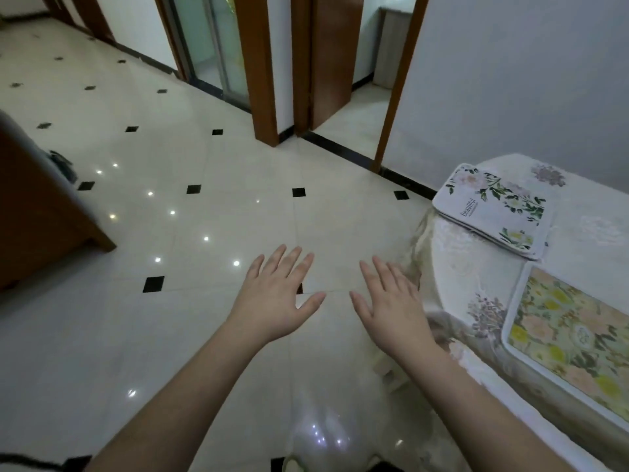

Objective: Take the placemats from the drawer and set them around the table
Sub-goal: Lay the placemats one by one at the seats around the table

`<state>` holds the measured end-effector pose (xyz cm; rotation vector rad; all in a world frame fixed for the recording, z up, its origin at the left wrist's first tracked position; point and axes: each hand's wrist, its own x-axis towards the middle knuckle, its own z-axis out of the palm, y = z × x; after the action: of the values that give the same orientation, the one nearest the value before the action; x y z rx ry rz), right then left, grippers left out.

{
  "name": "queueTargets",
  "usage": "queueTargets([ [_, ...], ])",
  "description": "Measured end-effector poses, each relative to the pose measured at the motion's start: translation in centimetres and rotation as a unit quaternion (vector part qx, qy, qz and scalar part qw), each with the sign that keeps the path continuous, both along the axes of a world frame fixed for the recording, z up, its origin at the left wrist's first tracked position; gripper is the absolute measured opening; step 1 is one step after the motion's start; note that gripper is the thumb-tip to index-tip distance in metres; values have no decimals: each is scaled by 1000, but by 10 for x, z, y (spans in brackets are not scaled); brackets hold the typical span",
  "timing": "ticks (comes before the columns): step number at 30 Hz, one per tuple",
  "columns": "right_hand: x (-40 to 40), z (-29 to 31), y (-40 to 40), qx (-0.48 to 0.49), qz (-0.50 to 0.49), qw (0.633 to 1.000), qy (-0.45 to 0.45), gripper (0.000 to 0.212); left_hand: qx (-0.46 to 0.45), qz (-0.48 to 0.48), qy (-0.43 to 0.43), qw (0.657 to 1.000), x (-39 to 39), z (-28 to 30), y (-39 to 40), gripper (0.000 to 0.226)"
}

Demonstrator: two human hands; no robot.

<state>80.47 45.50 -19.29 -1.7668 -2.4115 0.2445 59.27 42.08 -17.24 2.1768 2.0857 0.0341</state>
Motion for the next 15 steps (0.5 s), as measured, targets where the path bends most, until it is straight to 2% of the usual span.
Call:
queueTargets([
  [9, -60, 14, 11, 49, 63, 996, -51, 59, 27, 86, -9, 996, -39, 11, 1, 90],
  [15, -63, -3, 56, 37, 72, 992, -93, 60, 48, 61, 12, 997, -39, 3, 49, 83],
])
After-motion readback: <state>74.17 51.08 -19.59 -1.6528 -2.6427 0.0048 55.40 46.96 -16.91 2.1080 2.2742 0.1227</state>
